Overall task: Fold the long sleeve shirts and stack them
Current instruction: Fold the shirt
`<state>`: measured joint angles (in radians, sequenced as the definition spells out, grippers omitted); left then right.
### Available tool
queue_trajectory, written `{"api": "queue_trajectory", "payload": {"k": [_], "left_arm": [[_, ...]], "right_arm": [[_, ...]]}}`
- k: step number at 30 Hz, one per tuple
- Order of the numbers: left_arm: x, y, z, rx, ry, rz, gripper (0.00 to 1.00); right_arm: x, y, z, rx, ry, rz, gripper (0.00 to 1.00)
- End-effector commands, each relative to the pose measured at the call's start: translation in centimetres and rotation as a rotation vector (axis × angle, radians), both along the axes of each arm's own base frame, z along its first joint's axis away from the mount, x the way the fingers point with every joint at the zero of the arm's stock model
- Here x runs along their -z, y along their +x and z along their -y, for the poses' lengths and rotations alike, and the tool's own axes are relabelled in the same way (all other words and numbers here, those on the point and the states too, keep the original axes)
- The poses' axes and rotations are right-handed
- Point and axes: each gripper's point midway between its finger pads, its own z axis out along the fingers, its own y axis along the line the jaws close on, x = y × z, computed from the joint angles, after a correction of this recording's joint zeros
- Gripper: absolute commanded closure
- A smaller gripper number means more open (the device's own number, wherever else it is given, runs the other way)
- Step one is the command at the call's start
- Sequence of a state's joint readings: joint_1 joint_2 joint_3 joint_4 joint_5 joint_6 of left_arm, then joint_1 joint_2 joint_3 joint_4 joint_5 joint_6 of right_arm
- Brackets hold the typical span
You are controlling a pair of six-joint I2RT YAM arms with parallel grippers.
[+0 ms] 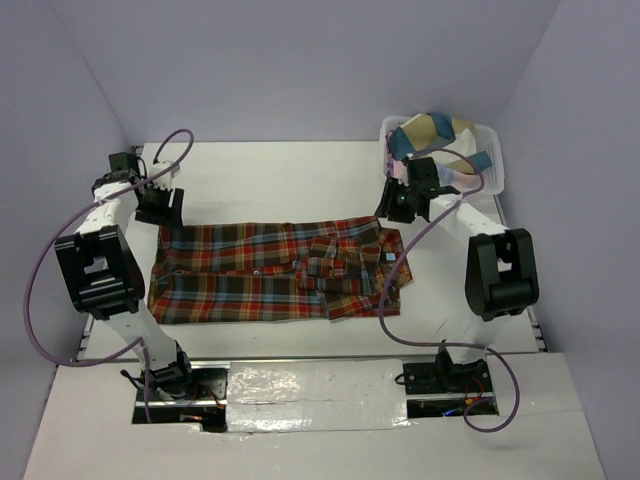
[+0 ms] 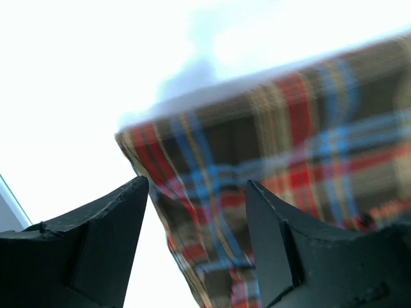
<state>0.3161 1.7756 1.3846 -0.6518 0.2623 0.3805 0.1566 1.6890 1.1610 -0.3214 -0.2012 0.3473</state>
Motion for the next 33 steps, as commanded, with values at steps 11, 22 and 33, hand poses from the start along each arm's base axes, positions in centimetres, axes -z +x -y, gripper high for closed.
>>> {"api": "queue_trajectory", "payload": {"k": [11,22,33], "left_arm": [[7.3,0.9,-1.3,-0.022,0.003,-0.056,0.24],[8.1,-0.5,-2.9,-0.153,-0.07,-0.055,1.0],[6.9,-1.6,-4.4,-0.193,-0.108,-0.007,1.0]], "right_arm": [[5.3,3.2,-2.2,0.042,-0.084,-0.058,0.5],[3.7,4.0,1.0,0.211,-0.138,0.011,1.0],[4.0,4.3,-1.7,0.113,-0.05,0.02,1.0]]}}
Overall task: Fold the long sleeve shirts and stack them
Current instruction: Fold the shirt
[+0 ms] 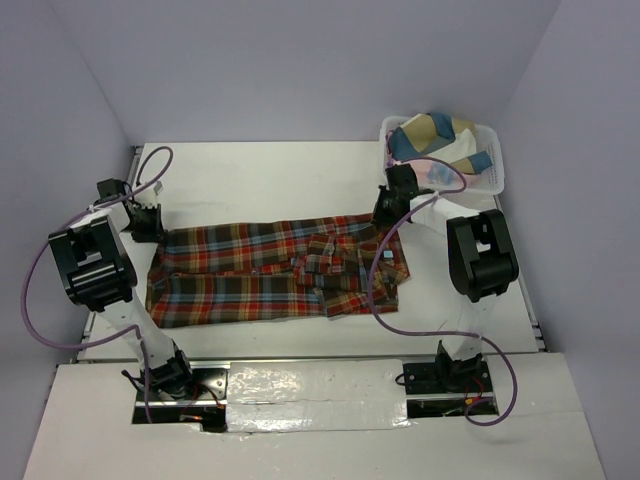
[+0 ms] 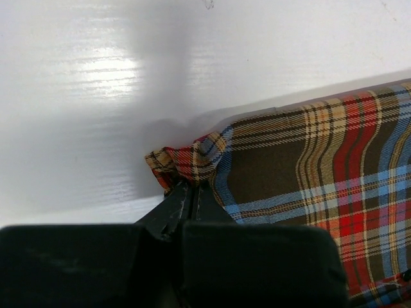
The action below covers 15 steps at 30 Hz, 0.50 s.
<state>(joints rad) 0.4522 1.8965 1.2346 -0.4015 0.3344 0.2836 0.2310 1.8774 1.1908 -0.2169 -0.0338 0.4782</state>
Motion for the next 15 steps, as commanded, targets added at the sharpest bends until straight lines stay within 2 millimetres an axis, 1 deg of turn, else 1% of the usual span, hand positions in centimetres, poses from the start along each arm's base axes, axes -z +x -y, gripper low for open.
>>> {"api": "queue_trajectory", "payload": {"k": [1,2,3,4,5,6,7,8,9,10,11,12,13,14,15], "left_arm": [[-0.6,-1.0,-0.2,-0.001,0.002,0.002,1.0],[-0.7,-1.1,-0.3,-0.005,0.002,0.001,1.0],[-0.9,-1.4,-0.3,-0.007,0.007,-0.009,1.0],[-0.9,-1.7,-0.6,-0.008,0.026,-0.018,0.93],[-0.9,-1.8,-0.7,-0.005,0.03,-0.021,0.85],[-1.3,-2.0,-0.9,-0.007,0.038,-0.016,0.78],[-1.6,-2.1,-1.0,-0.001,0.045,-0.019,0.62],[-1.8,-2.2,-1.3,-0.002,0.052,-0.018,0.57],[-2.4,-2.2,-1.4,-0.001,0.061,-0.01,0.52],[-3.0,-2.0,-1.6,0.001,0.07,-0.006,0.46],[-3.4,-1.9,-1.8,0.003,0.076,-0.001,0.44],[-3.9,-1.7,-1.8,0.006,0.079,0.007,0.43],[-4.7,-1.4,-2.0,0.003,0.086,0.017,0.41],[-5.1,-1.2,-2.3,-0.002,0.094,0.022,0.41],[-6.1,-0.7,-2.7,-0.006,0.108,0.043,0.4]], "right_arm": [[-1.6,2.1,-0.7,-0.044,0.002,0.076,0.95],[-2.0,2.2,-1.6,-0.08,0.019,0.079,0.88],[-2.1,2.3,-1.9,-0.091,0.016,0.08,0.78],[-2.5,2.4,-1.9,-0.106,0.003,0.086,0.61],[-2.9,2.4,-1.8,-0.099,-0.022,0.085,0.55],[-3.2,2.4,-1.5,-0.09,-0.035,0.088,0.52],[-4.3,2.3,-1.2,-0.08,-0.041,0.104,0.47],[-4.5,1.8,-0.9,-0.074,-0.052,0.099,0.45],[-6.0,1.7,-0.3,-0.051,-0.071,0.128,0.43],[-6.3,1.0,0.1,-0.034,-0.083,0.114,0.41],[-6.5,0.5,1.0,-0.001,-0.108,0.104,0.4],[-7.8,0.0,1.5,0.018,-0.109,0.118,0.37],[-8.0,-0.8,1.8,0.029,-0.114,0.102,0.35],[-7.3,-2.5,2.3,0.047,-0.119,0.043,0.34],[-8.0,-3.4,2.4,0.049,-0.102,0.037,0.34]]}}
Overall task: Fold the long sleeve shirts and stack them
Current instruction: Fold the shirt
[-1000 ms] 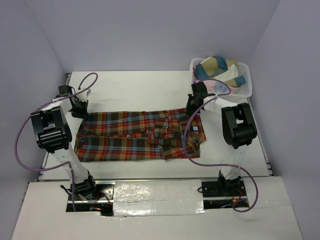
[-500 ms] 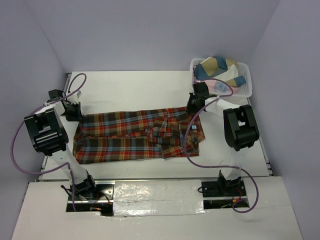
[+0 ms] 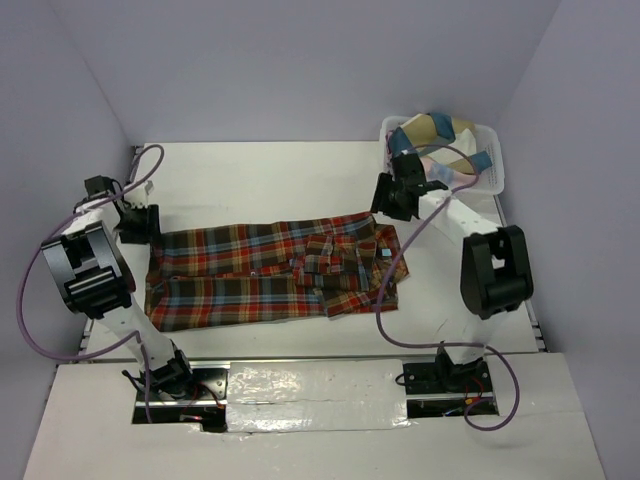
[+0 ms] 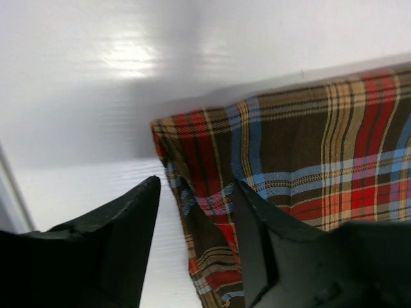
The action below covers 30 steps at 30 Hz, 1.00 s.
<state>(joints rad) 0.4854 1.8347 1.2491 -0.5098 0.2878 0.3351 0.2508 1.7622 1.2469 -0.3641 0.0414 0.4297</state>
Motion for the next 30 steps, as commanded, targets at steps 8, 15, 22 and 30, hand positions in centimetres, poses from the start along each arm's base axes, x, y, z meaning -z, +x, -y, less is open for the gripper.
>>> {"api": "queue_trajectory", "payload": {"k": [8,15,22,30], "left_arm": [[-5.5,3.6,-0.5,0.09,0.089,0.135,0.3],[-1.0,3.3,1.3,0.182,0.093,0.054,0.3],[2.0,-0.1,2.2,0.205,0.08,-0.036,0.58],[2.6,-6.4,-0.7,0.164,0.109,-0.124,1.0]], "right_arm": [[1.4,-13.9,2.5,0.088,0.05,-0.208,0.34],[6.7,-18.8,0.5,0.074,0.164,-0.386,0.36],[8.1,-16.7,-0.3,0.036,0.152,-0.37,0.79],[6.1,-10.6,-1.9,-0.07,0.001,-0.293,1.0]]}}
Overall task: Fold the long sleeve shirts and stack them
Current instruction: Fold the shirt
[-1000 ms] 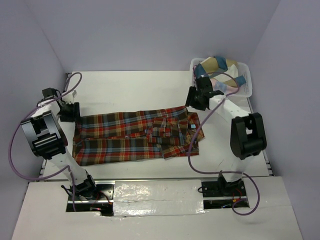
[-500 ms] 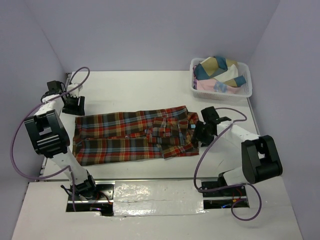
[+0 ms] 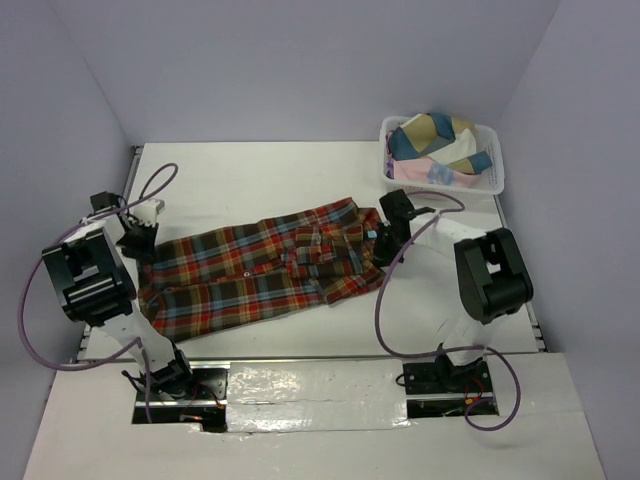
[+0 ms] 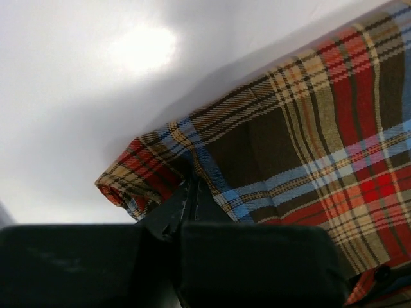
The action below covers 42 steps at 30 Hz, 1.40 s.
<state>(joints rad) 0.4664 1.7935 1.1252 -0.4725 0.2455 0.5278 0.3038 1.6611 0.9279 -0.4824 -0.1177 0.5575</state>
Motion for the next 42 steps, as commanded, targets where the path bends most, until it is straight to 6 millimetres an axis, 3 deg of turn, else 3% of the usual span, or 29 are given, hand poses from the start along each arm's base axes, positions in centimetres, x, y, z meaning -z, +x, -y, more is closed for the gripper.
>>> {"api": "queue_trajectory", "payload": {"k": [1,5,6,7,8,9,10,11,12,13,14,15,16,17,18,19,20,25,26,28,29,30,33,34,35,36,40,42], "left_arm": [[0.3,-4.6,-1.9,-0.022,0.024,-0.084,1.0],[0.7,-7.7,-1.0,0.096,0.039,-0.125,0.98],[0.7,-8.2,-0.6,0.124,0.037,-0.126,0.96],[0.2,-8.5,-0.3,0.148,0.048,-0.112,0.95],[0.5,-9.3,0.2,0.199,0.049,-0.117,0.92],[0.4,-9.6,0.8,0.228,0.036,-0.112,0.9],[0.1,-9.8,1.0,0.25,0.046,-0.095,0.89],[0.3,-10.3,1.4,0.293,0.044,-0.094,0.87],[0.0,-10.5,2.1,0.319,0.025,-0.077,0.86],[-0.1,-10.6,2.5,0.351,0.016,-0.068,0.85],[-0.2,-10.6,2.9,0.368,-0.002,-0.064,0.84],[-0.3,-11.0,4.0,0.388,-0.05,-0.061,0.84],[-0.4,-10.9,4.3,0.415,-0.063,-0.055,0.83],[-0.5,-11.1,4.6,0.429,-0.078,-0.053,0.83],[-0.5,-11.1,5.0,0.446,-0.094,-0.05,0.83],[-0.6,-11.2,6.0,0.484,-0.126,-0.043,0.83],[-0.7,-11.2,6.7,0.504,-0.145,-0.04,0.82],[-1.2,-11.3,13.1,0.687,-0.295,-0.075,0.79],[-1.0,-11.5,13.9,0.714,-0.305,-0.09,0.78],[-0.2,-12.2,15.7,0.797,-0.316,-0.122,0.75],[0.0,-12.5,16.1,0.822,-0.314,-0.123,0.73],[0.4,-13.2,16.7,0.864,-0.319,-0.131,0.72],[0.6,-14.2,16.8,0.906,-0.323,-0.153,0.69],[0.6,-14.5,16.6,0.911,-0.318,-0.167,0.67],[0.6,-15.2,16.3,0.916,-0.31,-0.2,0.66],[0.4,-15.6,16.2,0.929,-0.303,-0.202,0.64],[-0.8,-16.5,16.2,0.939,-0.312,-0.208,0.54],[-1.9,-16.9,16.0,0.936,-0.321,-0.207,0.49]], "right_arm": [[-2.1,4.7,-0.9,-0.07,-0.088,0.116,1.0],[-3.3,9.4,-2.3,-0.123,-0.109,0.155,1.0],[-4.7,11.1,-2.6,-0.147,-0.121,0.186,1.0],[-3.2,11.8,-2.5,-0.159,-0.149,0.158,1.0],[-3.2,12.7,-2.6,-0.171,-0.161,0.163,1.0],[-4.6,14.5,-3.5,-0.184,-0.148,0.204,1.0],[-3.6,15.2,-3.8,-0.202,-0.152,0.186,1.0],[-3.8,15.9,-4.6,-0.217,-0.128,0.193,1.0],[-5.5,17.8,-5.4,-0.217,-0.112,0.244,1.0],[-4.4,18.5,-5.8,-0.223,-0.107,0.23,1.0],[-4.6,19.4,-6.3,-0.226,-0.1,0.246,1.0],[-6.7,21.2,-6.9,-0.219,-0.085,0.294,1.0],[-5.2,21.9,-7.3,-0.223,-0.08,0.268,1.0],[-5.5,22.7,-8.0,-0.225,-0.067,0.276,1.0],[-8.0,24.5,-8.8,-0.224,-0.043,0.339,1.0],[-6.8,25.2,-9.2,-0.225,-0.033,0.329,1.0],[-8.2,26.5,-9.8,-0.218,-0.011,0.378,1.0],[-8.7,30.8,-9.1,-0.086,0.074,0.485,1.0],[-9.9,32.1,-8.8,-0.036,0.128,0.52,0.99],[-10.9,33.4,-9.0,-0.01,0.183,0.557,0.84],[-13.0,34.4,-9.8,-0.016,0.237,0.616,0.76],[-14.4,34.9,-10.1,-0.027,0.261,0.654,0.57],[-19.5,35.5,-10.5,-0.043,0.288,0.779,0.34],[-20.4,35.4,-10.2,-0.041,0.277,0.8,0.3],[-20.1,35.1,-9.9,-0.041,0.258,0.796,0.28],[-22.1,34.7,-9.2,-0.039,0.234,0.833,0.23],[-22.8,32.4,-8.8,-0.056,0.154,0.797,0.18],[-22.6,29.9,-8.9,-0.064,0.125,0.738,0.19]]}}
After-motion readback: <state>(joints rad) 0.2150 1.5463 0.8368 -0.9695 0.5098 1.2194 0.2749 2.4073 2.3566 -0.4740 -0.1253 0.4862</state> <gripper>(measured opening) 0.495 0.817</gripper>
